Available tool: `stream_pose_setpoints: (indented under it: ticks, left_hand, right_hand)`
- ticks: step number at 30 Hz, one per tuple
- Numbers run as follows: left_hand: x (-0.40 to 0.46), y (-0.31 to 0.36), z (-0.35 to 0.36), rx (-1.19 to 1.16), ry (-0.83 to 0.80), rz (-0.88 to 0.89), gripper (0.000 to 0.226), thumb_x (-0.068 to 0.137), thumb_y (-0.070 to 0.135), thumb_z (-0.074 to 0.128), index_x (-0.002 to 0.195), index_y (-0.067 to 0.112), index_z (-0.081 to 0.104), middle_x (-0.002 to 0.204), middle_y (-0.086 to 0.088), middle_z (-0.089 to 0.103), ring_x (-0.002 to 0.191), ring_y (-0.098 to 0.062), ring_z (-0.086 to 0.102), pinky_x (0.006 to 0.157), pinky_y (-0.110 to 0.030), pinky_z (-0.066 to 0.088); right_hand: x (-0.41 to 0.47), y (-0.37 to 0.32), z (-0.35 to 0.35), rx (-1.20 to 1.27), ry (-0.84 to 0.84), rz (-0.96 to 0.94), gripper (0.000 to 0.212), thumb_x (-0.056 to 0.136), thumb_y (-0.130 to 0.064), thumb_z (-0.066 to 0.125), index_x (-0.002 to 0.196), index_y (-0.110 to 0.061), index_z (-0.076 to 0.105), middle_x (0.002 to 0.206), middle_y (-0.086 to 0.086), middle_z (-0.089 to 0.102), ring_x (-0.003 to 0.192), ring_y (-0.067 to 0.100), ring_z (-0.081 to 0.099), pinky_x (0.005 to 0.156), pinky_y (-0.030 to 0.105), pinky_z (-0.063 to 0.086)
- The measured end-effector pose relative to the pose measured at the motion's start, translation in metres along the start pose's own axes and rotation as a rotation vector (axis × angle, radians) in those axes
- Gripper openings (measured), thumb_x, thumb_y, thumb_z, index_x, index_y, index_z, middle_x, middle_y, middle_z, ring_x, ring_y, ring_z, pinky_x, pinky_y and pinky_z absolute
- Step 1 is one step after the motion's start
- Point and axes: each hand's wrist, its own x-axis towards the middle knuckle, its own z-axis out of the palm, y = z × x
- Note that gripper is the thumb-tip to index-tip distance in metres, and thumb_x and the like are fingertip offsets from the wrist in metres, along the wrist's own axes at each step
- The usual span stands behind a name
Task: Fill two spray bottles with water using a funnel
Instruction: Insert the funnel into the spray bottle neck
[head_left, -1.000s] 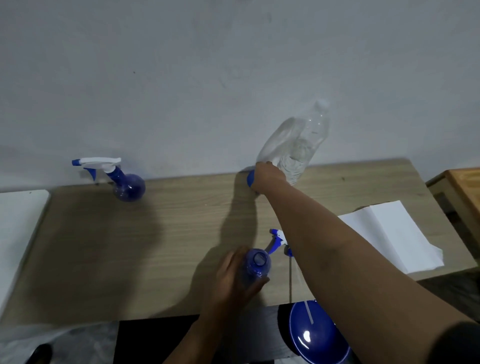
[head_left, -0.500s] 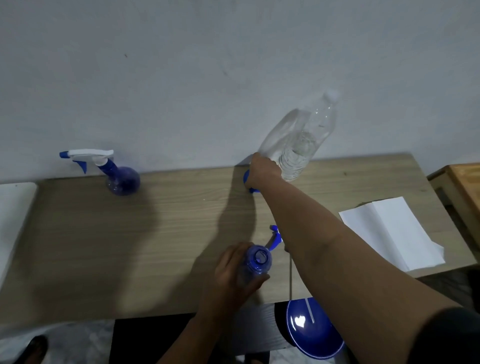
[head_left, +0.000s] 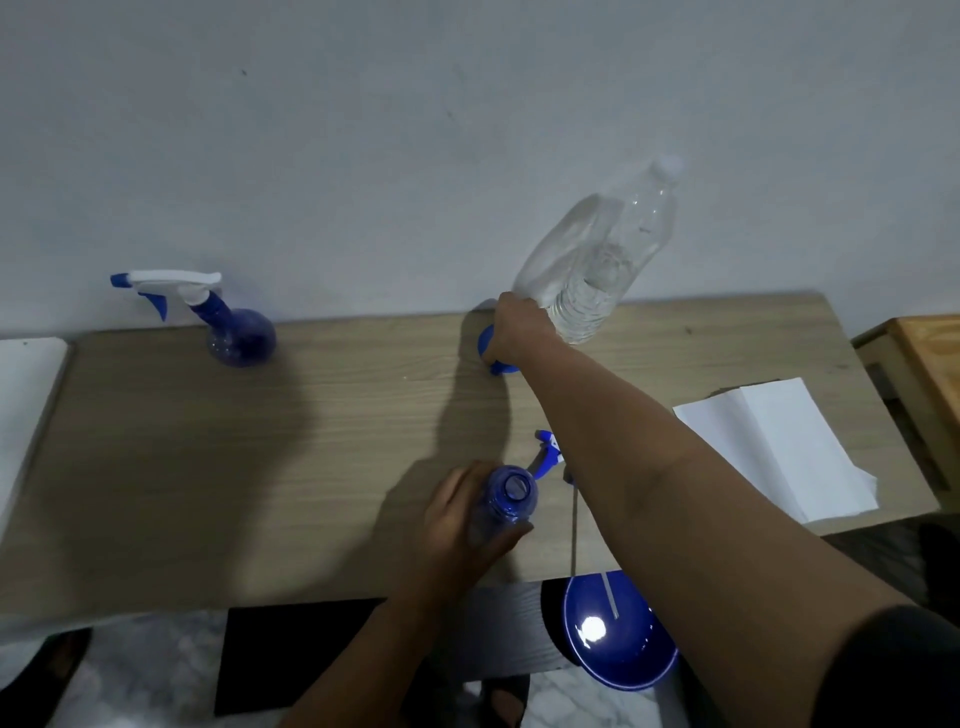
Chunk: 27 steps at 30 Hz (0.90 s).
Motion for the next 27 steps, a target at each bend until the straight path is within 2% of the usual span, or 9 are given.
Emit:
stream_pose_setpoints:
  ticks: [6,12,15,16,18,20,22,24,27]
  left_hand:
    - [0.000,0.002,-0.001,0.003,-0.013,-0.054,0.064,0.080,0.052,0.077,0.133,0.021,0.058,0.126,0.013,0.057,0.114,0.015,0.048,0.095,-0.001,0.035]
    - [0.001,0.012,-0.004,0.050,-0.058,-0.102,0.060,0.082,0.040,0.081,0.134,0.025,0.056,0.126,0.018,0.053,0.110,0.018,0.045,0.091,0.003,0.032]
    - [0.001,0.022,-0.008,0.025,-0.037,-0.145,0.058,0.079,0.038,0.084,0.130,0.024,0.060,0.126,0.011,0.061,0.111,0.001,0.054,0.093,-0.008,0.041]
    - [0.001,0.024,-0.009,0.026,-0.038,-0.173,0.060,0.077,0.040,0.085,0.130,0.025,0.060,0.125,0.010,0.062,0.113,-0.005,0.057,0.096,-0.019,0.047]
    - [0.002,0.030,-0.011,0.045,-0.052,-0.251,0.065,0.074,0.048,0.083,0.131,0.029,0.058,0.126,0.007,0.063,0.115,-0.014,0.059,0.098,-0.038,0.051]
    - [0.003,0.037,-0.012,0.066,-0.071,-0.308,0.072,0.070,0.059,0.080,0.132,0.028,0.058,0.127,0.003,0.063,0.115,-0.019,0.060,0.097,-0.042,0.051]
    - [0.000,0.042,-0.012,0.033,-0.062,-0.323,0.075,0.070,0.059,0.082,0.132,0.024,0.059,0.125,0.005,0.063,0.111,-0.015,0.060,0.093,-0.033,0.048]
    - [-0.002,0.048,-0.013,0.019,-0.062,-0.344,0.067,0.075,0.038,0.088,0.134,0.022,0.060,0.122,0.007,0.063,0.109,-0.010,0.059,0.084,-0.014,0.040]
    - [-0.004,0.058,-0.016,0.034,-0.075,-0.357,0.059,0.078,0.026,0.087,0.131,0.022,0.061,0.116,0.006,0.066,0.103,-0.012,0.062,0.072,0.002,0.036]
  right_hand:
    - [-0.005,0.001,-0.006,-0.005,-0.004,-0.041,0.079,0.070,-0.034,0.091,0.133,-0.010,0.048,0.128,0.016,0.052,0.110,0.035,0.063,0.087,0.045,0.061]
    - [-0.021,0.001,-0.017,0.012,-0.028,-0.066,0.061,0.073,-0.035,0.089,0.117,-0.009,0.057,0.127,0.014,0.052,0.104,0.030,0.063,0.072,0.037,0.054]
    - [-0.037,0.003,-0.031,0.043,-0.046,-0.091,0.055,0.068,-0.038,0.092,0.102,-0.011,0.058,0.119,0.013,0.064,0.091,0.025,0.061,0.059,0.031,0.047]
    - [-0.044,0.004,-0.038,0.061,-0.051,-0.100,0.056,0.068,-0.038,0.093,0.103,-0.010,0.061,0.118,0.013,0.066,0.090,0.025,0.061,0.058,0.031,0.048]
    - [-0.061,0.007,-0.054,0.101,-0.056,-0.118,0.063,0.072,-0.039,0.094,0.117,-0.005,0.066,0.124,0.014,0.068,0.098,0.028,0.066,0.069,0.038,0.058]
    - [-0.085,0.011,-0.074,0.196,-0.056,-0.137,0.080,0.078,-0.037,0.092,0.141,-0.003,0.058,0.140,0.016,0.060,0.116,0.034,0.065,0.085,0.045,0.062]
    - [-0.111,0.015,-0.092,0.417,-0.067,-0.127,0.096,0.079,-0.033,0.092,0.158,-0.009,0.041,0.154,0.013,0.047,0.127,0.036,0.058,0.091,0.047,0.062]
    - [-0.136,0.018,-0.106,0.621,-0.071,-0.129,0.101,0.079,-0.028,0.093,0.161,-0.013,0.037,0.154,0.010,0.044,0.126,0.035,0.059,0.089,0.046,0.063]
    - [-0.170,0.024,-0.114,0.798,-0.011,-0.174,0.075,0.077,-0.024,0.094,0.141,-0.010,0.059,0.132,0.014,0.062,0.088,0.029,0.067,0.067,0.036,0.060]
